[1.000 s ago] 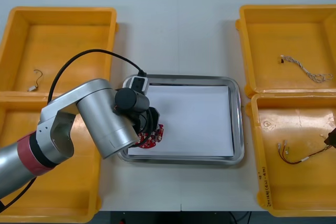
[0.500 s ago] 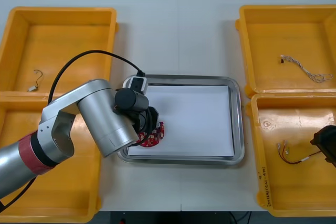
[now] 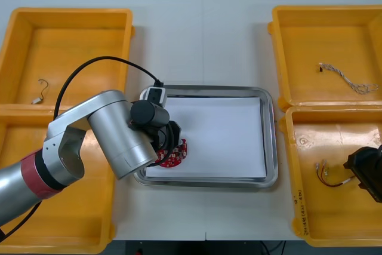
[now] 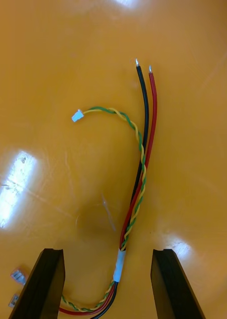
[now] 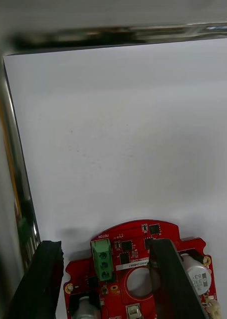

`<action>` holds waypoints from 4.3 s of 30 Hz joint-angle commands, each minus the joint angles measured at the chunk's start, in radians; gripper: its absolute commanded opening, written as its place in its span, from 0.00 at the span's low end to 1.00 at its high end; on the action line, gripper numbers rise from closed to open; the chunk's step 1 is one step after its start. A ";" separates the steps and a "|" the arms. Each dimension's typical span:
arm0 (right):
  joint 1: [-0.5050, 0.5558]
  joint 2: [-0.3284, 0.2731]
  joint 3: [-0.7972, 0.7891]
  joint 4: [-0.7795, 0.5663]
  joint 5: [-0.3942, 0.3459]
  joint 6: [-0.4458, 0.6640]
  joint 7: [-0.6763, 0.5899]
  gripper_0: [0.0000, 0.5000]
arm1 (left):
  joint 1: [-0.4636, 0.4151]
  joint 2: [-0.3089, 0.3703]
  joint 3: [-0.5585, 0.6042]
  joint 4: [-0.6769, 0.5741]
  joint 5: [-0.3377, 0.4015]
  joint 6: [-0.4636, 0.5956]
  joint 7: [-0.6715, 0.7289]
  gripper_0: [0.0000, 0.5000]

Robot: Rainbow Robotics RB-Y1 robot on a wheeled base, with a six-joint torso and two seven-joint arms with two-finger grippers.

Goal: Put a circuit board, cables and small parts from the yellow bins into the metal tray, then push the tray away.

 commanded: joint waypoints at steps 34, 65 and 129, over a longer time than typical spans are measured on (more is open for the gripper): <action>0.026 0.034 0.053 0.068 0.012 -0.067 -0.097 1.00 | -0.201 -0.001 0.531 -0.162 0.360 0.519 -0.057 1.00; -0.078 0.024 -0.133 -0.202 -0.012 0.351 -0.071 0.00 | -0.200 0.247 0.997 0.352 0.332 0.519 -0.659 1.00; -0.595 -0.434 0.254 -0.360 -0.459 0.374 0.904 0.00 | -0.137 0.150 0.845 0.736 0.300 0.036 -0.904 1.00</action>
